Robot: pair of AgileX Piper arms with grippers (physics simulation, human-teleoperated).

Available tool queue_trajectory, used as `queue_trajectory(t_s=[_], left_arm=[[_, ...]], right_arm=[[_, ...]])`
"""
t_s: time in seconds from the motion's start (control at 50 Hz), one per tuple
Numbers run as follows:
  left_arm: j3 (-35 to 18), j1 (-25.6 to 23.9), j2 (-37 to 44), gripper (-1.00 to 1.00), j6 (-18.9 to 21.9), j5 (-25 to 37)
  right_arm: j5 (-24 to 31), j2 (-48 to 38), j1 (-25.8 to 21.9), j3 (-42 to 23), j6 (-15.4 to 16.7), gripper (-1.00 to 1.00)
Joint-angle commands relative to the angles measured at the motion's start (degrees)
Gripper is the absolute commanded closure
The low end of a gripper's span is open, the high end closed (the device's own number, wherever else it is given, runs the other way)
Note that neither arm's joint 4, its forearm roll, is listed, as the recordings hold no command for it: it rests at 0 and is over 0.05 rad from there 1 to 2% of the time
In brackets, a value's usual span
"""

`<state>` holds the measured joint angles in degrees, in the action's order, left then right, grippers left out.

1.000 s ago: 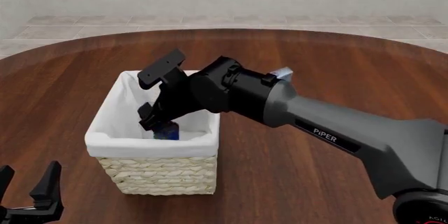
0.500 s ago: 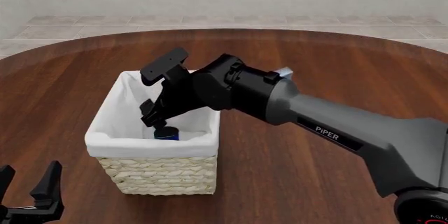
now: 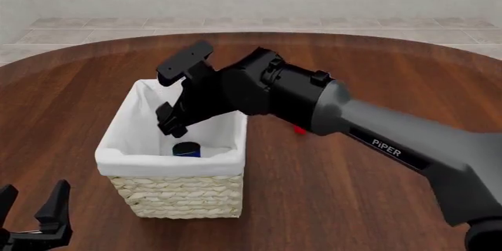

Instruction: Pick up the alphabet soup and put it in the basket.

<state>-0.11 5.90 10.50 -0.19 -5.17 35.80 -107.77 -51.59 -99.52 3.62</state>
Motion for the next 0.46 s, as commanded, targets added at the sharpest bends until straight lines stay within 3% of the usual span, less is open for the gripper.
queue_trajectory(t_s=[0.02, 0.46], left_arm=[[0.00, -0.19, 0.49, -1.00, 0.06, -0.27], [0.01, -0.64, 1.16, -1.00, 0.12, -0.64]], right_arm=[[1.35, 2.29, 0.09, -0.45, 0.94, -1.00], [2.68, 7.76, 0.63, 0.79, 1.55, -1.00]])
